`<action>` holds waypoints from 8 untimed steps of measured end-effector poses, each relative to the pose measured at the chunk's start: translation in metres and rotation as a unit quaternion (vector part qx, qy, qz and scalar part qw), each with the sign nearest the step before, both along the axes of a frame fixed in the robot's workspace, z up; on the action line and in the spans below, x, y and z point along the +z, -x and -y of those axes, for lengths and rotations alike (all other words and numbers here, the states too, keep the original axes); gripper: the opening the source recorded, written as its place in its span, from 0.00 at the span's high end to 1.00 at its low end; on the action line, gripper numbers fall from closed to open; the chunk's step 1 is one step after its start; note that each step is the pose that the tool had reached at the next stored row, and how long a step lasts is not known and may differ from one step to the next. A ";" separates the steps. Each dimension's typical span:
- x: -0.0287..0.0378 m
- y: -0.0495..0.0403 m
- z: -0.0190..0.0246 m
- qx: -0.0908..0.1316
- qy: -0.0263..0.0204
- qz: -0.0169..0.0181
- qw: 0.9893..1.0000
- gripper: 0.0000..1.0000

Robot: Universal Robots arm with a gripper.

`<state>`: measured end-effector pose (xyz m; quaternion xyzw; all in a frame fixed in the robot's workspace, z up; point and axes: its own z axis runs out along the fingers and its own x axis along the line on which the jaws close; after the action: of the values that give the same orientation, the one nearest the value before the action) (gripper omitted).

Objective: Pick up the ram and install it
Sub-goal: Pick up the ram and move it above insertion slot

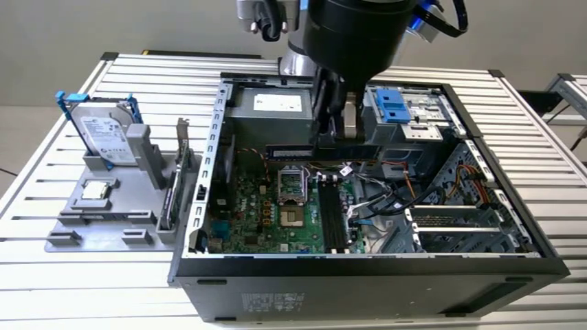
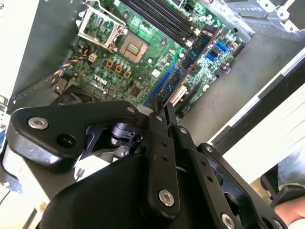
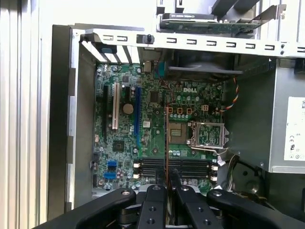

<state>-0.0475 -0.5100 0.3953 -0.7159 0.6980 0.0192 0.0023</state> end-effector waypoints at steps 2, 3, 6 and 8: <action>-0.0004 -0.0033 0.0000 0.000 0.000 0.000 1.000 1.00; -0.0005 -0.0049 0.0000 0.000 0.000 0.000 1.000 1.00; -0.0011 -0.0098 0.0000 -0.004 0.000 0.000 1.000 1.00; -0.0015 -0.0121 0.0000 -0.008 0.000 0.000 1.000 1.00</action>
<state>-0.0354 -0.5100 0.3938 -0.7100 0.7040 0.0191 0.0025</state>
